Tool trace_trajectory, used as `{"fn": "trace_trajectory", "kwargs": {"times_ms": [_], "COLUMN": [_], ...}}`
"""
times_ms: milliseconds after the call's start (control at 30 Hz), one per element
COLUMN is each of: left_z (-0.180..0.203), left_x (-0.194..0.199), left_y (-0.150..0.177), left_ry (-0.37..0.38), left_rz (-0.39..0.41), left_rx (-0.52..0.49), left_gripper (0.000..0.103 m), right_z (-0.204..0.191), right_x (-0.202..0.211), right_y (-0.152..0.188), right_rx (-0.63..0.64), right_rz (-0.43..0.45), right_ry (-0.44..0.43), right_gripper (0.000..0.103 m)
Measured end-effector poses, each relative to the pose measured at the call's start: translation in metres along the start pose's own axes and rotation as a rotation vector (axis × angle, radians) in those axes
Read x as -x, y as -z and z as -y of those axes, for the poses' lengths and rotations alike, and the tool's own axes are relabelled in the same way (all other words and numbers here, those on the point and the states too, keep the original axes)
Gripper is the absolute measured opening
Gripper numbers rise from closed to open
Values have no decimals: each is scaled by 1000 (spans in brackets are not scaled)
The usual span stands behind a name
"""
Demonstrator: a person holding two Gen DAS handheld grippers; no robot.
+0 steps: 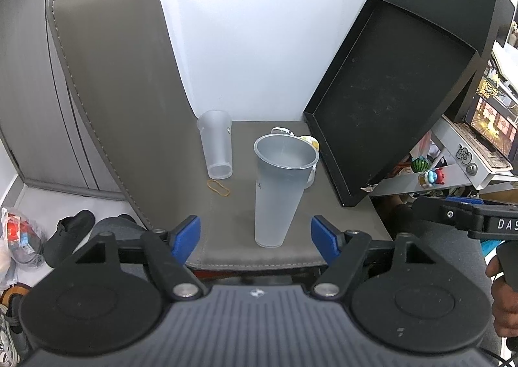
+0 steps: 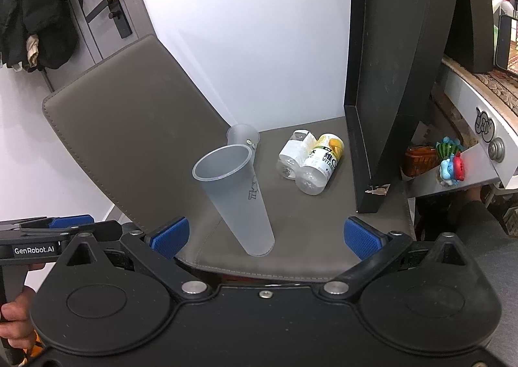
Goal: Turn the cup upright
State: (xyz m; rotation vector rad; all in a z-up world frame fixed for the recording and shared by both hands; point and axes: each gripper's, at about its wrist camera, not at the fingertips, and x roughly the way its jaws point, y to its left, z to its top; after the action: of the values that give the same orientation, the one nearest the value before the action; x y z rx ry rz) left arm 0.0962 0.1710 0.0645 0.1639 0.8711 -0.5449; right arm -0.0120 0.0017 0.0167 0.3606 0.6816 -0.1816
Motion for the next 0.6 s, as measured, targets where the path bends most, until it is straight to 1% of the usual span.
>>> {"fn": "trace_trajectory", "kwargs": {"times_ms": [600], "left_z": [1], "left_x": [4], "left_y": [-3], "left_ry": [10], "left_rz": [6], "left_rx": [-2], "left_gripper": [74], "right_z": [-1], "right_x": [5], "right_y": [1], "right_rx": [1], "right_rz": [6], "right_ry": [11], "right_gripper": [103]}}
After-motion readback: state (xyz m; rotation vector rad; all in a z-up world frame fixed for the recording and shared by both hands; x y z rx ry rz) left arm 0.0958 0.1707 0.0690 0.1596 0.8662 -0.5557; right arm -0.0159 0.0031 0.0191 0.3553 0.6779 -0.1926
